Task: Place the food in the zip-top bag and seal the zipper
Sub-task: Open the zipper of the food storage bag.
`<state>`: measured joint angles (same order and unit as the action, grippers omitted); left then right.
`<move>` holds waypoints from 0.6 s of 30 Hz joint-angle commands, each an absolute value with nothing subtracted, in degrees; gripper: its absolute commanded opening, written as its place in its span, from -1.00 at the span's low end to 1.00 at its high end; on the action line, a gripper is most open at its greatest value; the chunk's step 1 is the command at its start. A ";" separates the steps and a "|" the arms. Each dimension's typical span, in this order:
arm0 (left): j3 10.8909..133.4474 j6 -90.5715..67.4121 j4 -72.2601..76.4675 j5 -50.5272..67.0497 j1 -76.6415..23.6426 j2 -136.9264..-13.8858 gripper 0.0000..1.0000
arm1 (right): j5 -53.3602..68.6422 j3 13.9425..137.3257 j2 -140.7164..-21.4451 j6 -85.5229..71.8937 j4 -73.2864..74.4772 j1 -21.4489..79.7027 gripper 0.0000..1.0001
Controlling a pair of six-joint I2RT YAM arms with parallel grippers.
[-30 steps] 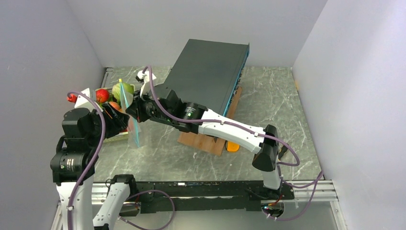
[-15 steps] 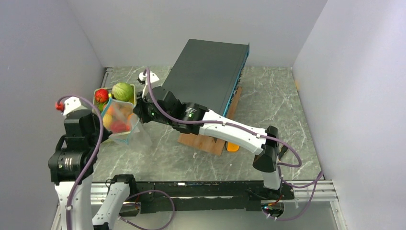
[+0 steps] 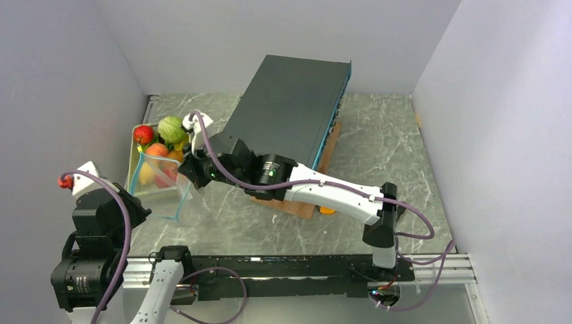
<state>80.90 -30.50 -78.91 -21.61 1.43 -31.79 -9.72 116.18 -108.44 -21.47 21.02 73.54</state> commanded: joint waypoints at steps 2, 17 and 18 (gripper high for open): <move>79.65 -26.82 -80.82 -6.02 1.74 -29.87 -1.00 | -8.12 116.99 -105.70 -26.15 25.64 78.46 -1.00; 60.08 -26.07 -68.15 14.83 1.71 -26.50 -1.00 | -41.03 95.73 -94.20 -50.30 33.93 87.75 -1.00; 59.11 -25.99 -66.59 15.69 1.70 -27.36 -1.00 | -42.30 95.03 -93.89 -51.24 34.81 87.72 -1.00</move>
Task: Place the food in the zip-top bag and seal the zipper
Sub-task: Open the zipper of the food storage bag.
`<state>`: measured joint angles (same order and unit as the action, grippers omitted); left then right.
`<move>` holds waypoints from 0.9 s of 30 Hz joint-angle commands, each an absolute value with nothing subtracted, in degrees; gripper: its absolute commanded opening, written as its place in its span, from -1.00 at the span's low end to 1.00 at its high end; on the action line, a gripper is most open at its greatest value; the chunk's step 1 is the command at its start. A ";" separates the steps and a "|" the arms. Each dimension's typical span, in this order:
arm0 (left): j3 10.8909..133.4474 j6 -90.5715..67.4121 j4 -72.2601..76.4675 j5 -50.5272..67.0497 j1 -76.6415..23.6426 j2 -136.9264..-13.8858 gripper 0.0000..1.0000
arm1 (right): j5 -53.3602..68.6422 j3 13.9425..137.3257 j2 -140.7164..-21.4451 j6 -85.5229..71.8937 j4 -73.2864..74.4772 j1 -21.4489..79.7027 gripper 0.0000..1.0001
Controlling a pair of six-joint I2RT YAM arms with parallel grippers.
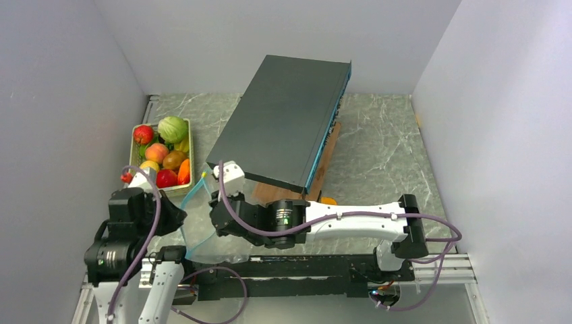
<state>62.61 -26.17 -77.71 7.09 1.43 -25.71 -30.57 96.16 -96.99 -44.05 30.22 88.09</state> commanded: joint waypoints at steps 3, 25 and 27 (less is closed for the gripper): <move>57.30 -24.81 -62.91 16.72 1.74 -31.37 -1.00 | -45.84 90.10 -91.87 -52.55 33.89 87.59 -1.00; 49.32 -24.64 -61.43 11.64 1.73 -37.00 -0.17 | -44.44 86.69 -95.06 -52.52 25.36 86.58 -1.00; 50.52 -24.32 -62.56 11.40 1.74 -36.30 -0.02 | -44.35 89.14 -96.64 -53.78 27.17 86.12 -1.00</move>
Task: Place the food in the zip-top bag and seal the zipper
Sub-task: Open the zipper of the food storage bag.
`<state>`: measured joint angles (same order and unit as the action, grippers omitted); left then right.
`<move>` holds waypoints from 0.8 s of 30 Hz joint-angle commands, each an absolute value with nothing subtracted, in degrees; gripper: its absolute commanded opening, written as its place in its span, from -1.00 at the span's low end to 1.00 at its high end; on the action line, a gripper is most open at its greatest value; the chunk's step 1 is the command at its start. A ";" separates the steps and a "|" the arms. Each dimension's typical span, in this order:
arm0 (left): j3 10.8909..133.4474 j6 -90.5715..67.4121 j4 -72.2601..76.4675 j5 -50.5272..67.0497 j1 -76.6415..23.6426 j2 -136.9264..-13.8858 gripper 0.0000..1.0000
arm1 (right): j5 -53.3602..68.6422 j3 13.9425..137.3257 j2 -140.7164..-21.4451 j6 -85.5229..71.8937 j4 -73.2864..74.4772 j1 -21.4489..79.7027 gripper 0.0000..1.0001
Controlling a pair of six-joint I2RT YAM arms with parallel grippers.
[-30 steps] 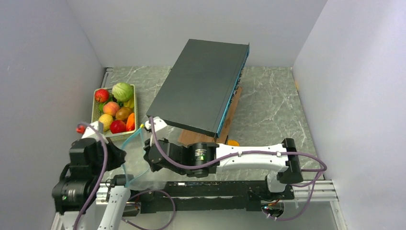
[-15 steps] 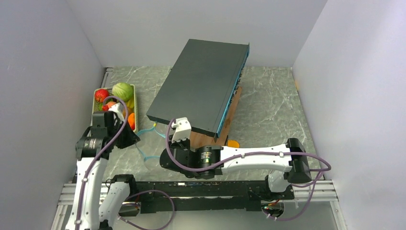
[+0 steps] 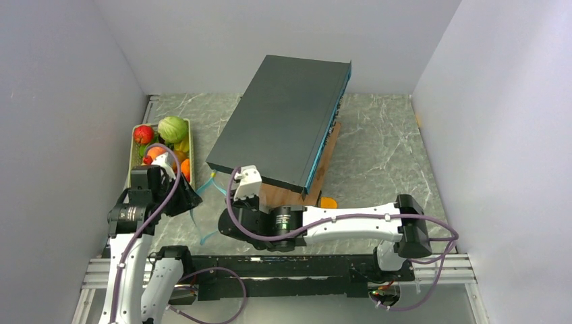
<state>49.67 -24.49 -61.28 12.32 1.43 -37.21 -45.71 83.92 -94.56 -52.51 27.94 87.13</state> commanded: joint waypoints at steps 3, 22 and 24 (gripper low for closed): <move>53.95 -23.64 -64.76 9.54 1.71 -34.27 0.17 | -45.37 92.31 -98.94 -54.69 29.48 85.89 -1.00; 66.92 -23.31 -64.07 -22.01 1.67 -34.19 0.99 | -39.79 95.92 -102.18 -55.48 29.25 82.62 -1.00; 65.37 -22.58 -59.81 -24.17 1.88 -37.77 0.99 | -39.58 95.12 -101.29 -55.25 28.69 82.47 -1.00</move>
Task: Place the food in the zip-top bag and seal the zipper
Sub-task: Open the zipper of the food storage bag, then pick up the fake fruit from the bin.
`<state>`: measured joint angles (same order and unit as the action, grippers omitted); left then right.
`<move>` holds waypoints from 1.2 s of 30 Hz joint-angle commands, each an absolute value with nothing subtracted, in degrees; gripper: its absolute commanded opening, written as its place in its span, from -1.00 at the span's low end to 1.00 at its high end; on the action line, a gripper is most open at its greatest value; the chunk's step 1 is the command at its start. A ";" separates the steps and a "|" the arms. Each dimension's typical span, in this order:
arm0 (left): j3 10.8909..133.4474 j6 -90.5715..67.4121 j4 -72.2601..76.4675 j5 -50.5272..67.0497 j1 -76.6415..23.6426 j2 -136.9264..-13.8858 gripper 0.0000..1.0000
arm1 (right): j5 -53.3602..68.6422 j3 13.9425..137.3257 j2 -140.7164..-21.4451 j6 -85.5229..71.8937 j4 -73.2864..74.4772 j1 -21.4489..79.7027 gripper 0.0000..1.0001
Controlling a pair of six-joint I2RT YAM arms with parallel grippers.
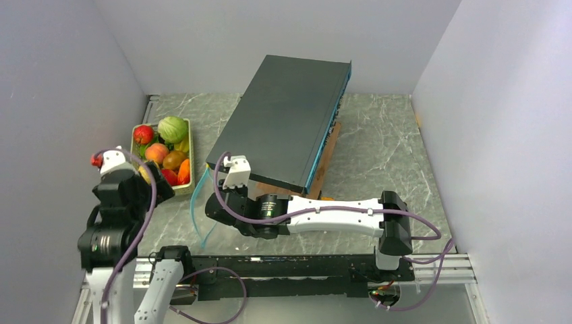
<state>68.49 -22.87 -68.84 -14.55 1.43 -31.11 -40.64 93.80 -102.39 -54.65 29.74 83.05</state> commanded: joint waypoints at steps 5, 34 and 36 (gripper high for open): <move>66.13 -19.16 -49.50 -17.66 7.73 -49.50 0.99 | -39.05 92.78 -99.40 -54.42 25.82 81.92 -1.00; 60.41 -13.22 -39.12 -2.76 21.09 -83.15 0.99 | -33.51 90.40 -99.66 -54.27 24.12 79.89 -1.00; 60.60 -12.75 -38.07 -1.59 21.09 -84.09 0.99 | -33.04 89.60 -99.22 -54.37 23.54 79.90 -1.00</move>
<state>58.96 -14.96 -38.87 -0.93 21.43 -82.74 -33.93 90.89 -102.08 -54.22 25.89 80.16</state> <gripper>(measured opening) 0.996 0.009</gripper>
